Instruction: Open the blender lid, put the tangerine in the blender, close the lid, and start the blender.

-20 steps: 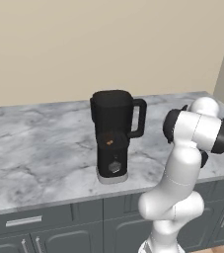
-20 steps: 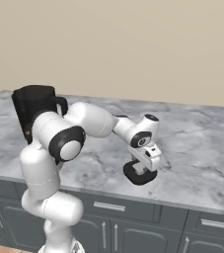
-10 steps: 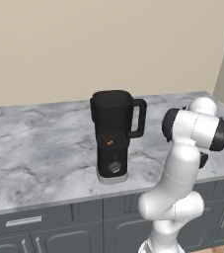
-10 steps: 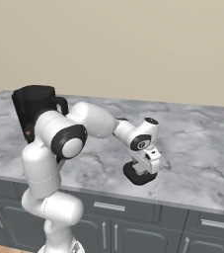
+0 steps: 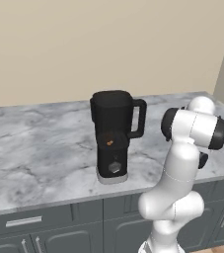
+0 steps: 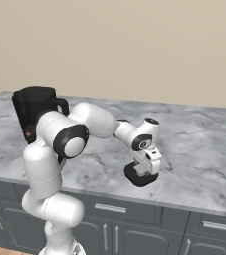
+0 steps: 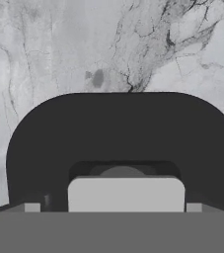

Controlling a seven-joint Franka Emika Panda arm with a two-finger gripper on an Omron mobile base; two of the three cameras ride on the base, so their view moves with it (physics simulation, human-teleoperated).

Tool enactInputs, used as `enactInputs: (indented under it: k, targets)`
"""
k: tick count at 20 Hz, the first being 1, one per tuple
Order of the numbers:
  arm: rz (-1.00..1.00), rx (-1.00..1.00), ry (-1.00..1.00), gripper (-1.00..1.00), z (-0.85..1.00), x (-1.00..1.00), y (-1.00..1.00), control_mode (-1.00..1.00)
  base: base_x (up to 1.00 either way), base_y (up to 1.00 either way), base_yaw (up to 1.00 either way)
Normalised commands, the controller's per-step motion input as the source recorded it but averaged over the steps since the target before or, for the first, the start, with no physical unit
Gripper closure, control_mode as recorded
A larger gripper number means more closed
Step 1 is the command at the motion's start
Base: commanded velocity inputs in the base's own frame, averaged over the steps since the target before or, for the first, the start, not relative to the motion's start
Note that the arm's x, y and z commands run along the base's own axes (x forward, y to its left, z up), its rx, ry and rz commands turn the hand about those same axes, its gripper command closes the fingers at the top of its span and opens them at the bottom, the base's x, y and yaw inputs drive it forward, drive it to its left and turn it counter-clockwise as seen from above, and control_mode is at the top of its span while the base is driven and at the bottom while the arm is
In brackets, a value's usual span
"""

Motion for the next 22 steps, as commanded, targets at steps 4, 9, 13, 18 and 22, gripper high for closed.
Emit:
enactInputs:
  k: [4, 9, 13, 18, 22]
  targets:
    - [0.00, -0.04, 0.02, 1.00, -0.12, 0.00, 0.12, -1.00, 0.00, 0.00, 0.00]
    - [0.00, 0.00, 0.01, 1.00, 0.03, -0.02, 0.00, -1.00, 0.00, 0.00, 0.00]
    - [0.07, -0.03, -0.02, 1.00, 0.66, -0.17, 0.00, -1.00, 0.00, 0.00, 0.00]
    - [0.16, -0.03, -0.07, 1.00, 0.98, -0.03, 0.07, -1.00, 0.00, 0.00, 0.00]
    - [0.19, -0.06, -0.09, 1.00, 0.98, 0.00, 0.29, -1.00, 0.00, 0.00, 0.00]
